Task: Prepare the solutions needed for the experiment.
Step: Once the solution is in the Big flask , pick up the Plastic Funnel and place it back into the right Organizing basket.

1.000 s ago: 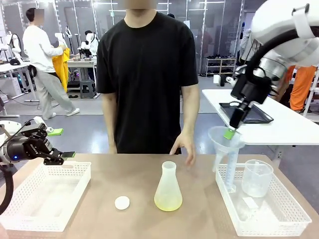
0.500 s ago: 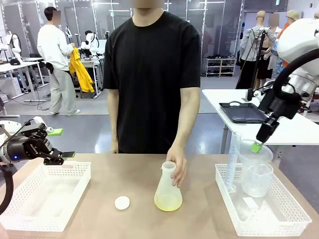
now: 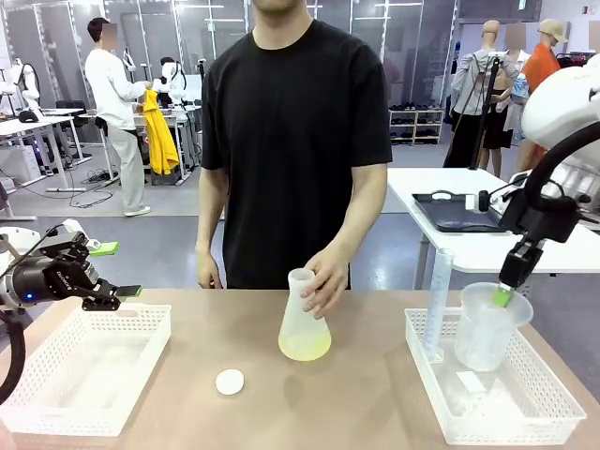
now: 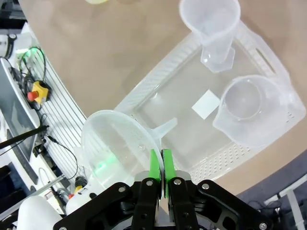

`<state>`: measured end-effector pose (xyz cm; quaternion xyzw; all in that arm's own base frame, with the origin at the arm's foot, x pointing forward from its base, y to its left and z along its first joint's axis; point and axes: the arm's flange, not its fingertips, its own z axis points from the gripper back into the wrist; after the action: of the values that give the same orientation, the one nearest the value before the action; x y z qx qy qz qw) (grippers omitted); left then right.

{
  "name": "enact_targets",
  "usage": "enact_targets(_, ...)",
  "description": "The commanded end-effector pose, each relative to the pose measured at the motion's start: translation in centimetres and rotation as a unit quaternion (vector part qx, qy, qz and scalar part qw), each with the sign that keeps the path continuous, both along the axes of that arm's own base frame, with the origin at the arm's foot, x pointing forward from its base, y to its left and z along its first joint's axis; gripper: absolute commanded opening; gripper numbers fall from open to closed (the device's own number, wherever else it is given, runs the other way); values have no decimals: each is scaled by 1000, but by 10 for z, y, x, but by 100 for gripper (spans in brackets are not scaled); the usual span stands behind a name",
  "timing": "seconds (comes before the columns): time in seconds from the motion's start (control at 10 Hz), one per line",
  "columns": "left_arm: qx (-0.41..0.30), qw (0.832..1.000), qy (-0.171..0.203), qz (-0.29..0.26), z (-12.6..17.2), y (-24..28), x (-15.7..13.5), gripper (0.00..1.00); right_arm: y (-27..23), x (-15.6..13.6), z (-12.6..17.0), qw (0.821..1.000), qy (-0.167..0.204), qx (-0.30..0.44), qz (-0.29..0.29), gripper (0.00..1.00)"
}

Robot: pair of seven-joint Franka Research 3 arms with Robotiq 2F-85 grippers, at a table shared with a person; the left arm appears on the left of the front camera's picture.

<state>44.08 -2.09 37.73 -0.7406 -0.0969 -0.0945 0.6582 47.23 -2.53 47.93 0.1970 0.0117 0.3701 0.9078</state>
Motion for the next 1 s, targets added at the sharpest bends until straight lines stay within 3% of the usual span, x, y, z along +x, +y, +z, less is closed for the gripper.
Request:
enact_targets(0.0,-5,1000,-2,3,3,-1,-1,100,10,-3,-13,998,36,-42,-31,0)
enact_targets(0.5,-5,1000,-2,3,3,-1,-1,100,29,-9,-32,995,77,-51,-31,0)
enact_targets(0.9,-5,1000,-2,3,3,-1,-1,100,34,-10,-40,994,83,-63,-46,42)
